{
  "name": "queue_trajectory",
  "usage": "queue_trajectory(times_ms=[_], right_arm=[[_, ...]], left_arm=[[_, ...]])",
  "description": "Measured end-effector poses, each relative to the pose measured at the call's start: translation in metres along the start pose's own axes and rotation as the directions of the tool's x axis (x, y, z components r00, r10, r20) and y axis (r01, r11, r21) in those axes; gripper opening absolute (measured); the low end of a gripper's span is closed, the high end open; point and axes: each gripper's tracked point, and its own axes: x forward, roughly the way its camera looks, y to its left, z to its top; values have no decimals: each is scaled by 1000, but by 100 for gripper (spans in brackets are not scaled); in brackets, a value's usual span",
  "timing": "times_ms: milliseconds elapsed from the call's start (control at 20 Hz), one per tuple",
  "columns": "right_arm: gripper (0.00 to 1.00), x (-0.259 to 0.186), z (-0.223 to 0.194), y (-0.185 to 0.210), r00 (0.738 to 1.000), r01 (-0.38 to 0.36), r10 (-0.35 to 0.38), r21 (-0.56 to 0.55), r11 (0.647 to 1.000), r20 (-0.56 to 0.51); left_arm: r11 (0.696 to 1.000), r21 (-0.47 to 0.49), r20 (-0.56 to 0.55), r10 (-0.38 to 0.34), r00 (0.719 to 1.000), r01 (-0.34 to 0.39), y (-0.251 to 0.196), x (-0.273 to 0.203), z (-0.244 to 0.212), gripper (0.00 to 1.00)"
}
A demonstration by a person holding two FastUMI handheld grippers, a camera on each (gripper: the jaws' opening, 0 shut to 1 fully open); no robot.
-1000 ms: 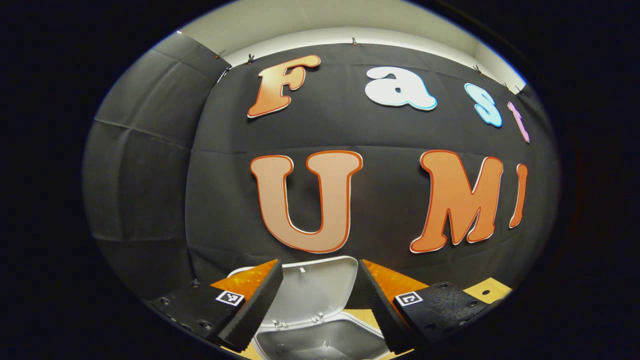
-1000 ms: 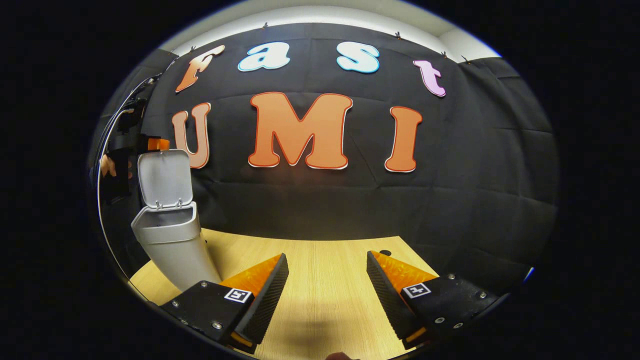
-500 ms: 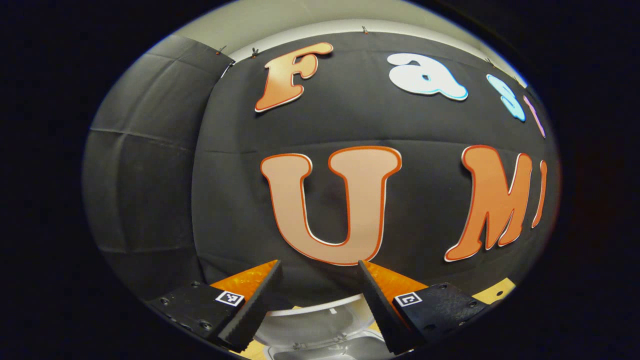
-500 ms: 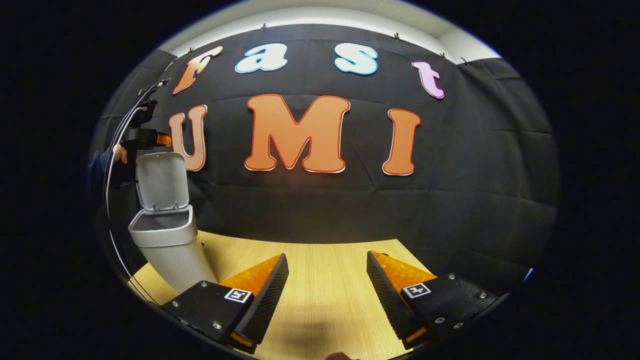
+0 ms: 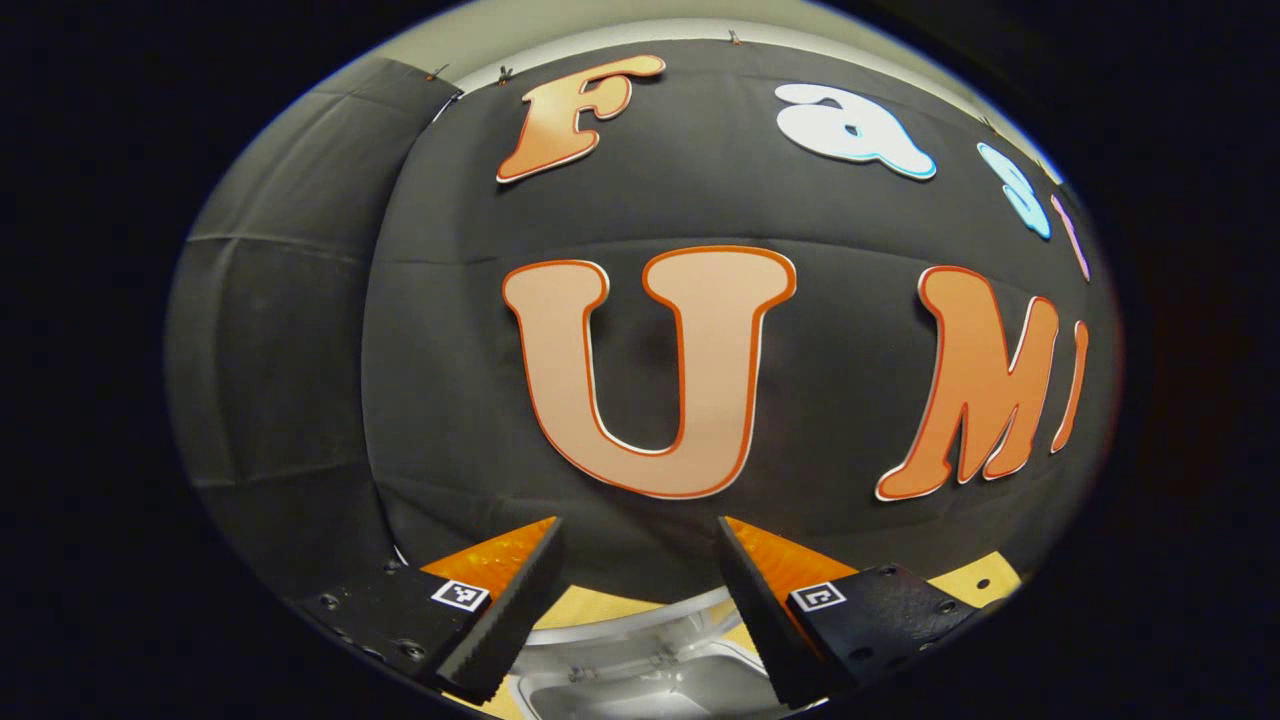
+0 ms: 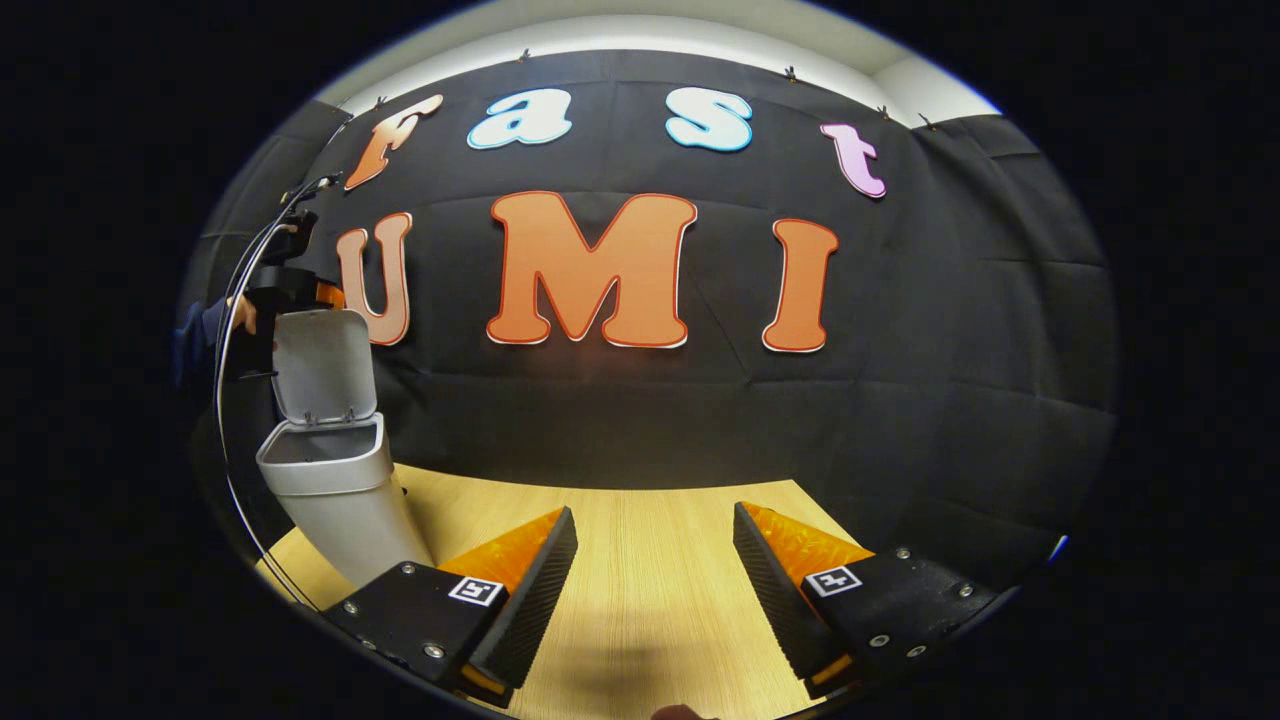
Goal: Press the lid of the desktop garbage bin to open it, pick up the crumpled paper on the desktop and throw it into the bin, then pick up the pop can on the desktop and drop it into the bin, and finally close the garbage bin lid.
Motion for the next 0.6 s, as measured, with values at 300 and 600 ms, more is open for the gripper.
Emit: queue_trajectory(times_ms=[300, 600], right_arm=[[94, 1, -5, 5, 1000, -25, 25, 11, 1000, -3], [94, -1, -7, -3, 1000, -17, 17, 17, 1000, 1]], left_arm=[[995, -70, -125, -84, 989, 75, -24, -24, -58, 94], [991, -100, -206, -107, 973, 88, -28, -49, -122, 94]])
